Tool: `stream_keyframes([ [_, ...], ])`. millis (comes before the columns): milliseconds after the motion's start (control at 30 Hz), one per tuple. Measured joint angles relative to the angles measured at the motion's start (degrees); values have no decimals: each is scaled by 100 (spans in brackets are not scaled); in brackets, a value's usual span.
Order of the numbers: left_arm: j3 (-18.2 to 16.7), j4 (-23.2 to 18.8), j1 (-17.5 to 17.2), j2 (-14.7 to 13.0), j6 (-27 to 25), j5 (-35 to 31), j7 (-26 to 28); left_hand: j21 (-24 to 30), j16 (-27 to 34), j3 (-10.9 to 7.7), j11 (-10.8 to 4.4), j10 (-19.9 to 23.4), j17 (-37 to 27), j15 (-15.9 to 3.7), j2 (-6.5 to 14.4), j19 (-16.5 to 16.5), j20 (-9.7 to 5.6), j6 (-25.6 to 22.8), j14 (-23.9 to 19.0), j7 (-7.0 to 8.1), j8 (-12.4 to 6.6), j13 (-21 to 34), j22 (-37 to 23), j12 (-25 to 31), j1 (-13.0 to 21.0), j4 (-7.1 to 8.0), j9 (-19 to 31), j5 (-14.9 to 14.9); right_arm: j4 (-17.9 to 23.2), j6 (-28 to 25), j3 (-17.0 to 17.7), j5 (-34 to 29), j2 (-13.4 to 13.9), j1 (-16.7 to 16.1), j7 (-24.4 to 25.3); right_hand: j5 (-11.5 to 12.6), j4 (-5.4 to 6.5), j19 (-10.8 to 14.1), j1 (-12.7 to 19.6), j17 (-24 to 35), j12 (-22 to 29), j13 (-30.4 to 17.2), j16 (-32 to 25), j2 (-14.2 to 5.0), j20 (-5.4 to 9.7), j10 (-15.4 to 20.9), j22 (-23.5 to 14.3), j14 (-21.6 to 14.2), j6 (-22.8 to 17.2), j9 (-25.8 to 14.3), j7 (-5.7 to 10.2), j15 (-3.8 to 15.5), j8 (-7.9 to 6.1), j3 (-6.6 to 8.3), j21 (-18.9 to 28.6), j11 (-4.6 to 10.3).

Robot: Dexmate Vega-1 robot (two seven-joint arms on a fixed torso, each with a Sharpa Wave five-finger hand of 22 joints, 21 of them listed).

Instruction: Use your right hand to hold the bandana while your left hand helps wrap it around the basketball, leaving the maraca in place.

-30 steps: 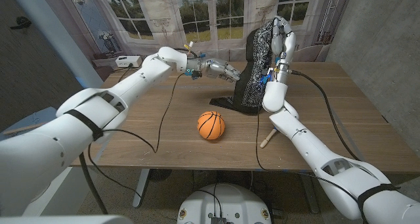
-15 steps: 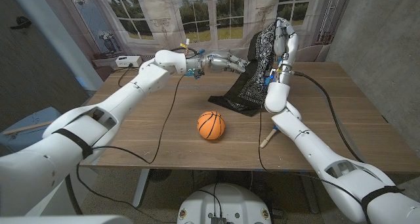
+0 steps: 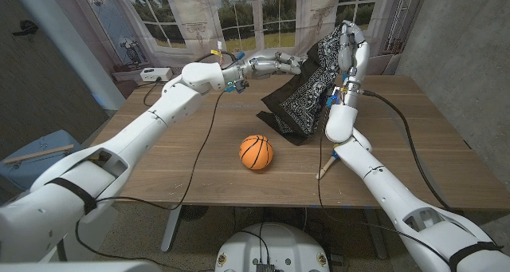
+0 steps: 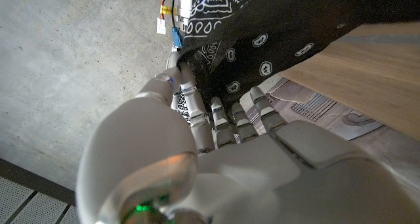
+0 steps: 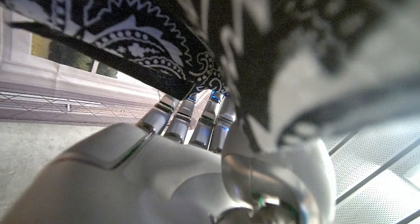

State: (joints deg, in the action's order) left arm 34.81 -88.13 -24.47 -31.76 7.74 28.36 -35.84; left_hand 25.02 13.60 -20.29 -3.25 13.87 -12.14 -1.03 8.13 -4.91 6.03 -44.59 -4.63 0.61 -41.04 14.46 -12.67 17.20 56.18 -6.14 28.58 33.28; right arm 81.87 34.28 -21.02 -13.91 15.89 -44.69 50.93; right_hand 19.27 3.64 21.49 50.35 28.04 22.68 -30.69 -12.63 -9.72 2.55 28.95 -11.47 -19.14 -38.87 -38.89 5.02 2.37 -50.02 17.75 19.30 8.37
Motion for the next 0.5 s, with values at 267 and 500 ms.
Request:
stream_keyframes([
  [267, -81, -250, -126, -114, 156, -1, 451, 43, 0, 0, 10, 14, -27, -31, 4, -31, -30, 123, -31, 62, -257, 27, 0, 0, -86, 0, 0, 86, 519, -71, 89, -98, 60, -305, 48, -3, 22, 0, -29, -1, 22, 0, 0, 29, 0, -1, 21, 0, -1, 16, 0, 0, -4, 22, 23, -1],
  [500, -617, -1627, -633, -777, 160, -86, 857, 87, 0, 0, 7, 53, -53, -86, 13, -64, -60, 210, -98, 81, -353, 34, 1, 0, -137, 0, 0, 170, 916, -414, 152, -493, 102, -557, 221, -4, -1, 0, -28, 27, 22, -27, 44, 28, 0, -10, 29, 1, -1, 43, 0, 0, -44, 46, 23, -10],
])
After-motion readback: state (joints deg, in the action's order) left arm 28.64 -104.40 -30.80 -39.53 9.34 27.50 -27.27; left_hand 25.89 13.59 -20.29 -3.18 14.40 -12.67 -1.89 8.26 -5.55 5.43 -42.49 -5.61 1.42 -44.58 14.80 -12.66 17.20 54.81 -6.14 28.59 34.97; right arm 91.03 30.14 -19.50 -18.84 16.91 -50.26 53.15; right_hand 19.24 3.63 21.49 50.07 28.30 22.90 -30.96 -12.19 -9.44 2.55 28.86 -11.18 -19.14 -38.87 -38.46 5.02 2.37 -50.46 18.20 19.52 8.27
